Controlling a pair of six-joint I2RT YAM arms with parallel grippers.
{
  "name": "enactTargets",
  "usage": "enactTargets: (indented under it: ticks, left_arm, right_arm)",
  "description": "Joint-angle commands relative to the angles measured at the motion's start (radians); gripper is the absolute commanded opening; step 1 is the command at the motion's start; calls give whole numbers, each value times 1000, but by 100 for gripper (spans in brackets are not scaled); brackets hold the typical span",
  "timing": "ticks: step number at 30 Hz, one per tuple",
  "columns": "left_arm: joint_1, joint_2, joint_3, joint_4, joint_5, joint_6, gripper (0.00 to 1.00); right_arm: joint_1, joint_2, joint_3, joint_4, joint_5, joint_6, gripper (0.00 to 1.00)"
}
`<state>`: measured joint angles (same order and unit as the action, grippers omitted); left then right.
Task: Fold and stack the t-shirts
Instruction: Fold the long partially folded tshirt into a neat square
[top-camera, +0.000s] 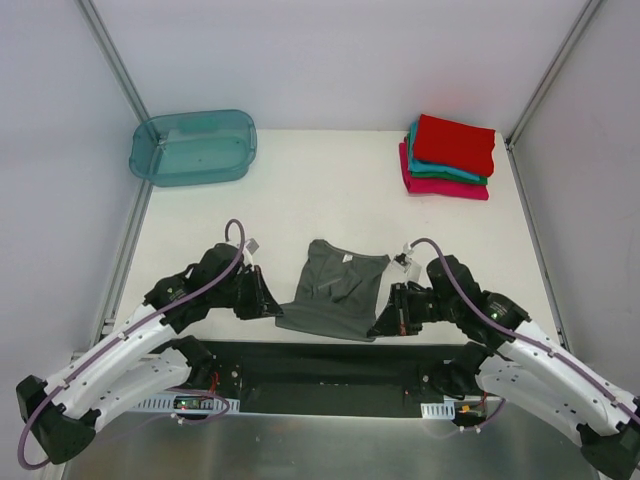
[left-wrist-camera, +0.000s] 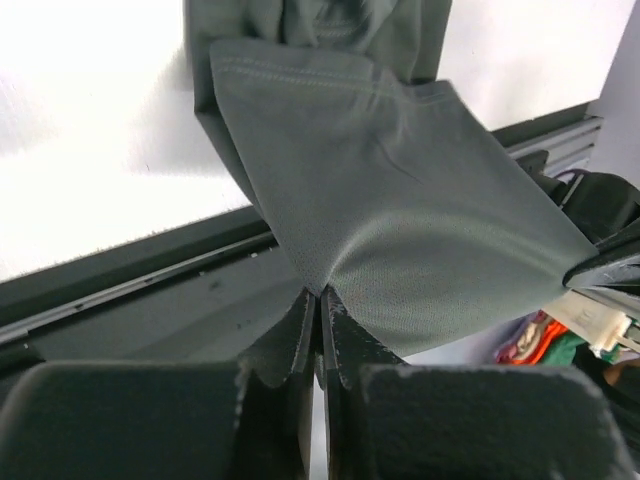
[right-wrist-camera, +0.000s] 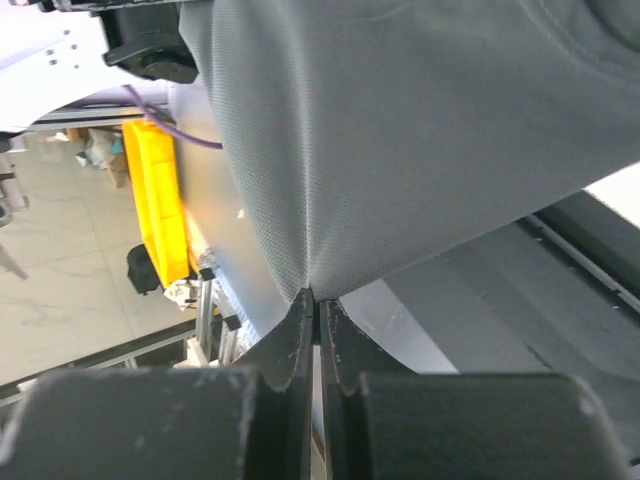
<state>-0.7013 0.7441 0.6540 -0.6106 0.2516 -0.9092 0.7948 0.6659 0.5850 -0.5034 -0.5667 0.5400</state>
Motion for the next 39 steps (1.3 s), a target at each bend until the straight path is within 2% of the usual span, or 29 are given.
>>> enactTargets:
  ticks: [1,11,17,25,33,39]
  left_arm:
    - [-3,-29,62,-115,5,-22,0]
    - [-3,96,196,-94,-129,9,0]
    - [-1,213,275,-43,-201,39,0]
    - [17,397,386,6,-245,89,0]
    - [62,520,421,58,-244,115,0]
    - [74,619,466,89,-245,144,0]
  right_arm:
    - [9,-49,47,-89,-93,77,1]
    - [-9,-60,85,-116,102,34,1]
    - [-94,-45,116,-130,212,-29,1]
    - [-192,41,139,-123,202,-110,0]
    - [-270,104,121,-73,209,-115,1]
    - [-333,106,55,32,200,-97,1]
